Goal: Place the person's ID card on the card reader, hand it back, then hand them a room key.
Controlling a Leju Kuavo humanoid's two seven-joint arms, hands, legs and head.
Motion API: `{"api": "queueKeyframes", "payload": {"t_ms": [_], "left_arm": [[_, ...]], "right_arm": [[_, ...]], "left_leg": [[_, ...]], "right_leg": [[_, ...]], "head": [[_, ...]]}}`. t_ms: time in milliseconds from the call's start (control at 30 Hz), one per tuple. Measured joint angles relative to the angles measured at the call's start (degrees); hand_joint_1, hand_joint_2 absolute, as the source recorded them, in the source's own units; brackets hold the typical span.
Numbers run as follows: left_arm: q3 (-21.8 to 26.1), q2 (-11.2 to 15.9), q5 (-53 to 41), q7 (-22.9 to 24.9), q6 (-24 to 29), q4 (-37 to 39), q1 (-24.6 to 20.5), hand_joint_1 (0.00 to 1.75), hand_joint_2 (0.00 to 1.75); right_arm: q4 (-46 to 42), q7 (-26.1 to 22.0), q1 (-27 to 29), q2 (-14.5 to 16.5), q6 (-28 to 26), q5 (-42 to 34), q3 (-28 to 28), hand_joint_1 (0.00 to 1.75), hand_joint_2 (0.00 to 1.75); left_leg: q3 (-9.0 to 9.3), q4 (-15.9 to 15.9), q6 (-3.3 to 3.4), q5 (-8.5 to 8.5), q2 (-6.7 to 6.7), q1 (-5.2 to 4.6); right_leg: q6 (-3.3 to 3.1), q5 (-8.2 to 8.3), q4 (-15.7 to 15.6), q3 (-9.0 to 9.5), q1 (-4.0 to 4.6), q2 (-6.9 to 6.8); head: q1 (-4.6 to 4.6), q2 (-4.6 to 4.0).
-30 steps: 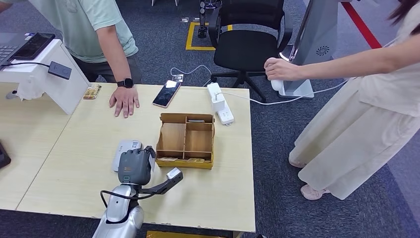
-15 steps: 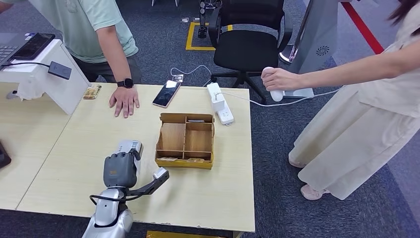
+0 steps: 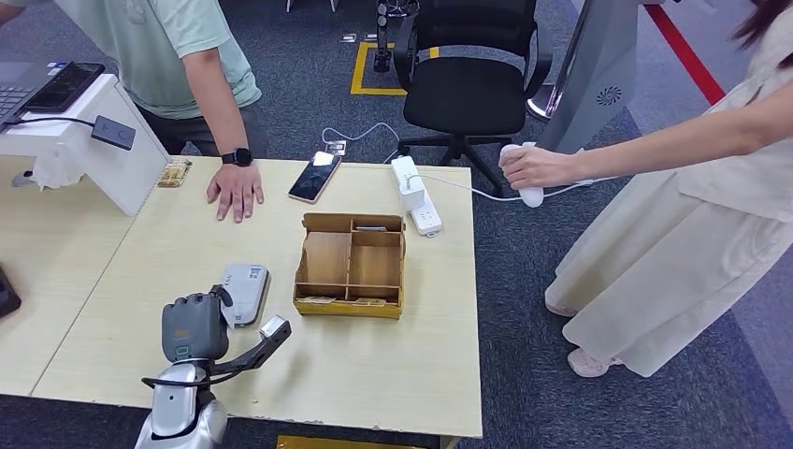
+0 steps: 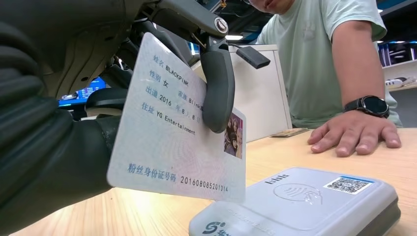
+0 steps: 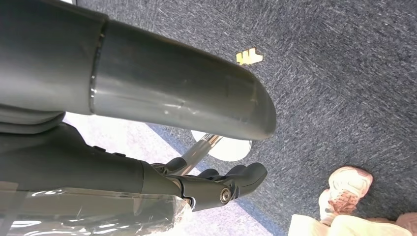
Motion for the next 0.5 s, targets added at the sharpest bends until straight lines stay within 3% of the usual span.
{"api": "queueKeyframes", "payload": {"t_ms": [500], "left_arm": [[5.55,-3.81,0.48,-5.1,-0.99,-0.32,1.34,1.75,1.75]], "right_arm": [[-1.12,-0.09,0.62,0.13,0.28,0.0,-0.84,0.0,0.0]], "left_leg": [[0.0,0.0,0.0,0.0,0.0,0.0]], "right_leg": [[0.0,0.0,0.0,0.0,0.0,0.0]], "head": [[0.0,0.01]]}}
